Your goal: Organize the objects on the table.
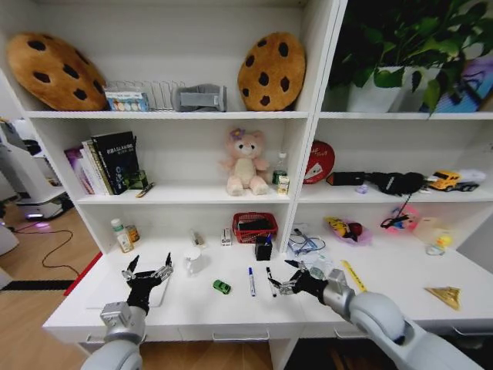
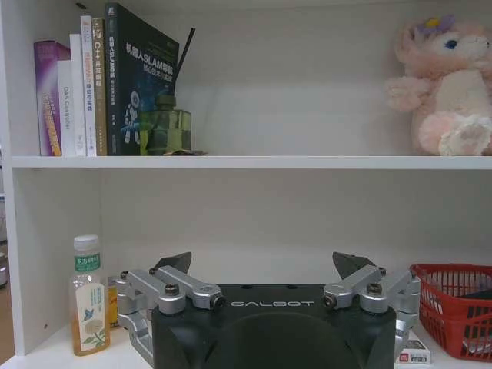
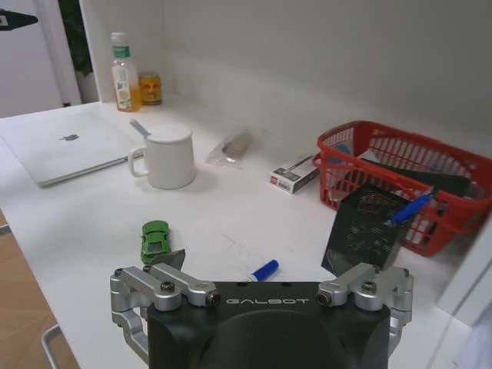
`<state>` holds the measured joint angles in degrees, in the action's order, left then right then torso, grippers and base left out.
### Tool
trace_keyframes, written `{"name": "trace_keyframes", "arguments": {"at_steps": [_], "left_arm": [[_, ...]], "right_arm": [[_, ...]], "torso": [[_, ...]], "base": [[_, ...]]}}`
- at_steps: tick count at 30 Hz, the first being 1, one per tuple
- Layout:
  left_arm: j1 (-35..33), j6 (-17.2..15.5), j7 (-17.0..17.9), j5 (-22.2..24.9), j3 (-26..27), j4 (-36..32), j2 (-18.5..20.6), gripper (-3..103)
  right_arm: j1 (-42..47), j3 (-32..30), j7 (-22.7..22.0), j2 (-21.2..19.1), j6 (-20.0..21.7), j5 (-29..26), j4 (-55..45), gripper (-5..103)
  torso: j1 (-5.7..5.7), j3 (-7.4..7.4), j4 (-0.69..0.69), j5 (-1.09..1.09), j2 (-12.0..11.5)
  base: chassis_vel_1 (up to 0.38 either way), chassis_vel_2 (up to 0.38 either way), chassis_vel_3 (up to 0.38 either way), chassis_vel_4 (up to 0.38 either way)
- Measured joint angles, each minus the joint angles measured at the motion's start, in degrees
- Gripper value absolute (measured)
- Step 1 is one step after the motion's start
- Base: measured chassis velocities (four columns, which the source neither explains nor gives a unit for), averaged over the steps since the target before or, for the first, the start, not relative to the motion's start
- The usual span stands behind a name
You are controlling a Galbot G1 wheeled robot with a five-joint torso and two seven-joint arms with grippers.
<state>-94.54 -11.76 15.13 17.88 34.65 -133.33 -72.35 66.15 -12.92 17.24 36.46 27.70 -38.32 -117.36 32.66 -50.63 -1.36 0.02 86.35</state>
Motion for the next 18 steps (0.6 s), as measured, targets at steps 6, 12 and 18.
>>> {"name": "trace_keyframes", "arguments": {"at_steps": [6, 12, 18], "left_arm": [[0.0, 0.01, -0.01, 0.0, 0.0, 0.0, 0.0, 100], [0.0, 0.02, -0.02, 0.0, 0.01, 0.01, 0.01, 100], [0.0, 0.01, -0.04, 0.0, 0.0, 0.01, 0.0, 100]], "right_arm": [[-20.24, 16.6, 8.45, 4.18, 6.87, 0.14, 7.22, 100], [-31.95, 28.21, 9.69, 9.47, 10.1, -0.23, 11.11, 100], [-39.05, 38.39, -6.23, 15.63, 14.71, -13.62, 15.37, 100]], "torso": [[0.0, 0.0, 0.02, -0.04, 0.0], [0.0, 0.0, 0.03, -0.04, 0.0], [0.0, 0.0, 0.04, -0.04, 0.0]], "base": [[0.0, 0.0, 0.0, 0.0], [0.0, 0.0, 0.0, 0.0], [0.0, 0.0, 0.0, 0.0]]}}
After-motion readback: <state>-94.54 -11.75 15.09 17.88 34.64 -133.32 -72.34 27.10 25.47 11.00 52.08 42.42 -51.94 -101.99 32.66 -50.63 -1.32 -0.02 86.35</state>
